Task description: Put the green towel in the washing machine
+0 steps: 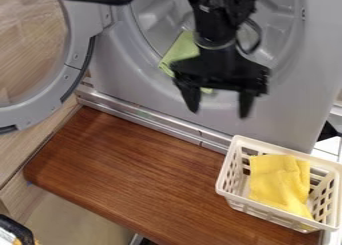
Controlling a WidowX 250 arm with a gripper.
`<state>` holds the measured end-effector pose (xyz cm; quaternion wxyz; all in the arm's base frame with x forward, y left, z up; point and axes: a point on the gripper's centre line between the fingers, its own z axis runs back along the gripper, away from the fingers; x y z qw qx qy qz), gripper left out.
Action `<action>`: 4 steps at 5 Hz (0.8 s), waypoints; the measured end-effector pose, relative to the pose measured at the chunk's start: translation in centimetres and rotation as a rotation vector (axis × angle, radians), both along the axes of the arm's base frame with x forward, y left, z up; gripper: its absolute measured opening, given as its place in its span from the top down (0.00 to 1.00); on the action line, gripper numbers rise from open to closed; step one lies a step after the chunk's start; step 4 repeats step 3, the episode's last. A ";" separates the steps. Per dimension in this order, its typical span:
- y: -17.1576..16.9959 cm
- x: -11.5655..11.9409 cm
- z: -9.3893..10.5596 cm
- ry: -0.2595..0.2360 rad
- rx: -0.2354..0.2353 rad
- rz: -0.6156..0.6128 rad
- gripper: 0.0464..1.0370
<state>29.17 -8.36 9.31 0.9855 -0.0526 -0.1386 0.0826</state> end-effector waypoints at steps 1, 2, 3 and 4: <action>-3.4 -0.7 0.9 0.006 -0.023 -0.072 0.04; -6.8 0.3 1.0 0.015 -0.021 -0.122 0.04; -9.0 1.3 1.2 0.013 -0.019 -0.158 0.04; -9.0 1.3 1.2 0.013 -0.019 -0.158 0.04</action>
